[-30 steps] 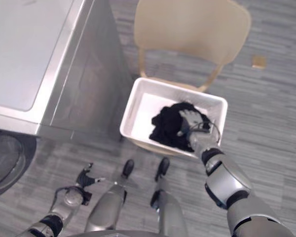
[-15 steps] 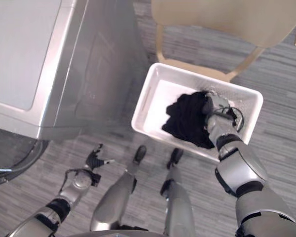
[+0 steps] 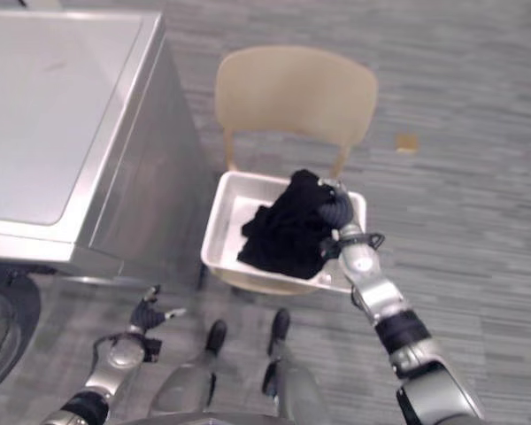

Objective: Grab the laundry basket,head to the washer,open it,put in the laundry and shut it.

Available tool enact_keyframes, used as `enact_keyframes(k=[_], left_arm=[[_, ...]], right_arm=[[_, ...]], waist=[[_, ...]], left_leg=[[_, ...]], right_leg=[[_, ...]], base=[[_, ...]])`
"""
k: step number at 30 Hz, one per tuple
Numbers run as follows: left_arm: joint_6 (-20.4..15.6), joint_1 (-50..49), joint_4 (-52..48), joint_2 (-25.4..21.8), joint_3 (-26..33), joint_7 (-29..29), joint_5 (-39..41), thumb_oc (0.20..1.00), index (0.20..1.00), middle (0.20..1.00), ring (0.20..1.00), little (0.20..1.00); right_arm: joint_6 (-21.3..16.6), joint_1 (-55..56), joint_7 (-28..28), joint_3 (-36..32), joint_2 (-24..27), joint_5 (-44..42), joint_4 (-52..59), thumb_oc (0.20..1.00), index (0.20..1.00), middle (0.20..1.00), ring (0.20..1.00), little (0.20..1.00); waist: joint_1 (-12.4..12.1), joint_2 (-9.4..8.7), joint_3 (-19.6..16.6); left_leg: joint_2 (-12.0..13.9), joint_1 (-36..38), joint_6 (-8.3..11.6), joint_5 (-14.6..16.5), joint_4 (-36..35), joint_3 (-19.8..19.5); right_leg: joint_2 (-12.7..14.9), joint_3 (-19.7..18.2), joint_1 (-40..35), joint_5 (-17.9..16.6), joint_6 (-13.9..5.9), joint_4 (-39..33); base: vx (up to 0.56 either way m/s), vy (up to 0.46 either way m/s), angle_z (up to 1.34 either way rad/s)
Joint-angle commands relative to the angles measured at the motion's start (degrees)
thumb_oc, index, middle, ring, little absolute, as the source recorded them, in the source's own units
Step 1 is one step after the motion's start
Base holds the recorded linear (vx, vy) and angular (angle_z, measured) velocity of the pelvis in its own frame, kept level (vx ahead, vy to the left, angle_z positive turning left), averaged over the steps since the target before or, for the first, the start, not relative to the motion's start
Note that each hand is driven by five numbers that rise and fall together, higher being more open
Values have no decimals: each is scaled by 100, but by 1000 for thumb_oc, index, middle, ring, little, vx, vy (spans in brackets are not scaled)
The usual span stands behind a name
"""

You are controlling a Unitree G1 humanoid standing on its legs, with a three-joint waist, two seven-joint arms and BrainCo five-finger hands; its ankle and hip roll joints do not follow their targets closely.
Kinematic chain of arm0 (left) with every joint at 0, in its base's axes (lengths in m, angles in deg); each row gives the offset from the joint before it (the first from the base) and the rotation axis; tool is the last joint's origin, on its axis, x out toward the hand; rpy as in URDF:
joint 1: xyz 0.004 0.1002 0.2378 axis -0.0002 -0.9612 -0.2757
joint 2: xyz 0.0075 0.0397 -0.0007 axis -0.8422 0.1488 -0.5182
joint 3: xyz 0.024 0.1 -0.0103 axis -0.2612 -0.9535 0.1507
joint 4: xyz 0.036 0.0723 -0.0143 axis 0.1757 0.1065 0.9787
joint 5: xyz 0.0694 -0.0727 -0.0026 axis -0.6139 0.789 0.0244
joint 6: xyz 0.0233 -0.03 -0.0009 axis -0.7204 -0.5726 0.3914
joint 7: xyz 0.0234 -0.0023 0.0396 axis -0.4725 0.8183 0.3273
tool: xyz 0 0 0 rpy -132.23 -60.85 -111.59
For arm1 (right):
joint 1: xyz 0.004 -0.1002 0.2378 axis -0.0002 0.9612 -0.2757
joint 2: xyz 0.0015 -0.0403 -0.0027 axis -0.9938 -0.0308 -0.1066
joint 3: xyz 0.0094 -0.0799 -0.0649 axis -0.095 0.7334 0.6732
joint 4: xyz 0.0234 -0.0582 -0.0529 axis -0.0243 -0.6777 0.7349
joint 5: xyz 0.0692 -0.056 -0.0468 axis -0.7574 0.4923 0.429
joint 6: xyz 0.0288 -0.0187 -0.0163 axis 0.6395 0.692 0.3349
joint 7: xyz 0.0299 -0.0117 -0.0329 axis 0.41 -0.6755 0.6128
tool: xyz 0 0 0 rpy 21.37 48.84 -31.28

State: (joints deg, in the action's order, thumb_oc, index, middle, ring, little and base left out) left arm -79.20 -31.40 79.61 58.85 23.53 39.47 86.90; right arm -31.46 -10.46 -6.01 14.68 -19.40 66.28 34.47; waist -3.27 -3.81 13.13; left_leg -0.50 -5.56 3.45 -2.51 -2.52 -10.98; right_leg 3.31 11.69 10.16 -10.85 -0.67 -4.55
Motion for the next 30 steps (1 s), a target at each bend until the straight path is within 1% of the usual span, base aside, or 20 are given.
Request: enact_keyframes(k=[1,6,7,8,9,12,14,15,16,17,18,19,20,21,22,23,25,27,29,30], left_arm=[[-44,-27,200,-125,10,62,-199,1000,1000,1000,1000,1000],[-63,-336,10,-110,102,117,-231,1000,1000,1000,1000,1000],[-59,-310,-39,-111,88,122,-230,1000,1000,1000,1000,1000],[-73,-261,-104,-142,59,124,-218,1000,1000,1000,1000,1000],[-72,-261,-105,-144,60,124,-217,1000,1000,1000,1000,1000],[-159,10,-191,-222,-23,25,-247,1000,1000,1000,1000,1000],[-175,47,-270,-250,-47,-17,-230,1000,1000,1000,1000,1000],[-219,88,-374,-279,-67,-76,-225,1000,1000,1000,1000,1000],[-249,98,-571,-313,-124,-71,-240,1000,1000,1000,1000,1000],[-312,62,-801,-371,-102,-147,-259,1000,1000,1000,1000,1000],[-332,39,-935,-397,-111,-137,-253,1000,1000,1000,1000,1000],[-335,18,-1055,-380,-124,-128,-208,1000,1000,1000,1000,1000],[-397,22,-1395,-375,-132,-157,-209,1000,1000,1000,1000,1000],[-393,22,-1401,-374,-130,-157,-209,1000,1000,1000,1000,1000],[-452,91,-1766,-406,-252,-113,-327,1000,1000,1000,1000,1000],[-447,88,-1774,-408,-250,-112,-327,1000,1000,1000,1000,1000],[-532,165,-2277,-531,-374,-62,-503,1000,1000,1000,1000,1000],[-565,172,-2466,-592,-421,-24,-577,1000,1000,1000,1000,1000],[-696,300,-2958,-680,-682,35,-773,1000,1000,1000,1000,1000],[-729,358,-3019,-651,-792,45,-767,1000,1000,1000,1000,1000]], right_arm=[[-596,-156,590,-57,-18,-617,474,200,200,200,200,200],[-611,149,970,141,-223,-871,1129,200,200,200,200,200],[-588,259,1100,261,-318,-948,1307,200,200,200,200,200],[-596,280,1123,299,-355,-1003,1326,200,200,200,200,200],[-597,278,1124,299,-357,-1004,1325,200,200,200,200,200],[-647,226,1003,393,-532,-834,1257,200,200,200,200,200],[-632,197,996,413,-555,-791,1252,200,200,200,200,200],[-648,166,948,413,-597,-775,1213,200,200,200,200,200],[-646,147,893,382,-615,-740,1228,200,200,200,200,200],[-638,77,889,425,-649,-776,1164,200,200,200,200,200],[-675,5,841,445,-658,-821,1135,200,200,200,200,200],[-695,-13,785,464,-643,-824,1134,200,200,200,200,200],[-677,-67,761,456,-521,-764,1184,200,200,200,200,200],[-678,-71,760,457,-520,-765,1181,200,200,200,200,200],[-671,-153,718,435,-406,-718,1241,200,200,200,200,200],[-670,-153,718,434,-406,-719,1241,200,200,200,200,200],[-676,-237,704,470,-287,-700,1401,200,200,200,200,200],[-669,-234,723,472,-256,-690,1471,200,200,200,200,200],[-715,-310,786,531,-205,-730,1708,200,200,200,200,200],[-708,-357,815,600,-204,-741,1758,200,200,200,200,200]], waist=[[-87,96,-508],[-75,48,-710],[-61,34,-705],[-39,33,-660],[-41,29,-656],[-25,79,-612],[-48,89,-617],[-86,72,-637],[-130,33,-688],[-256,17,-687],[-332,23,-676],[-351,51,-664],[-363,107,-546],[-351,111,-554],[-297,65,-466],[-296,63,-469],[-225,-34,-429],[-180,-59,-458],[-30,-177,-519],[47,-190,-571]], left_leg=[[-49,221,-189,185,-217,310],[-31,586,-272,340,-181,539],[-12,647,-304,362,-118,531],[-12,618,-319,356,-40,482],[-15,617,-320,361,-32,484],[5,276,-271,180,194,162],[27,180,-235,96,196,55],[27,58,-191,10,190,-42],[23,-67,-136,-77,155,-136],[53,-241,-8,-240,140,-160],[63,-394,47,-396,95,-191],[120,-530,111,-589,-14,-256],[147,-805,228,-789,-124,-236],[147,-820,230,-793,-122,-249],[120,-952,132,-625,-58,116],[117,-961,131,-616,-44,116],[100,-866,18,-311,408,412],[102,-836,-19,-178,590,502],[114,-507,-83,434,1154,785],[187,-333,-90,535,1141,883]], right_leg=[[143,-216,-447,1309,-543,713],[114,-465,-652,1270,-599,773],[87,-642,-646,1318,-625,1004],[47,-811,-611,1366,-640,1203],[50,-814,-604,1378,-641,1222],[-97,-1450,-617,1524,-693,2062],[-117,-1578,-576,1494,-694,2369],[-146,-1720,-701,1591,-673,2222],[-222,-1850,-982,1925,-570,1814],[-232,-1815,-1129,2010,-491,1455],[-235,-1728,-1142,2022,-442,1187],[-347,-1739,-1162,2062,-369,974],[-496,-1700,-1068,1950,-308,793],[-499,-1688,-1062,1943,-308,783],[-433,-1516,-991,1794,-312,607],[-431,-1515,-992,1791,-313,598],[-283,-1271,-948,1602,-342,431],[-249,-1179,-910,1548,-353,370],[-95,-942,-888,1449,-341,257],[-72,-886,-869,1433,-344,257]], base=[[79,138,-22],[-4,87,-44],[-120,37,-42],[-119,18,-30],[-150,-26,-3],[-300,-108,28],[-178,-125,86],[-241,-202,75],[-296,-260,57],[-318,-237,55],[-365,-251,46],[-483,-264,49],[-380,-213,41],[-512,-169,62],[-248,-38,69],[-350,-60,61],[-217,-46,45],[-130,-21,52],[-108,15,49],[-32,68,43]])
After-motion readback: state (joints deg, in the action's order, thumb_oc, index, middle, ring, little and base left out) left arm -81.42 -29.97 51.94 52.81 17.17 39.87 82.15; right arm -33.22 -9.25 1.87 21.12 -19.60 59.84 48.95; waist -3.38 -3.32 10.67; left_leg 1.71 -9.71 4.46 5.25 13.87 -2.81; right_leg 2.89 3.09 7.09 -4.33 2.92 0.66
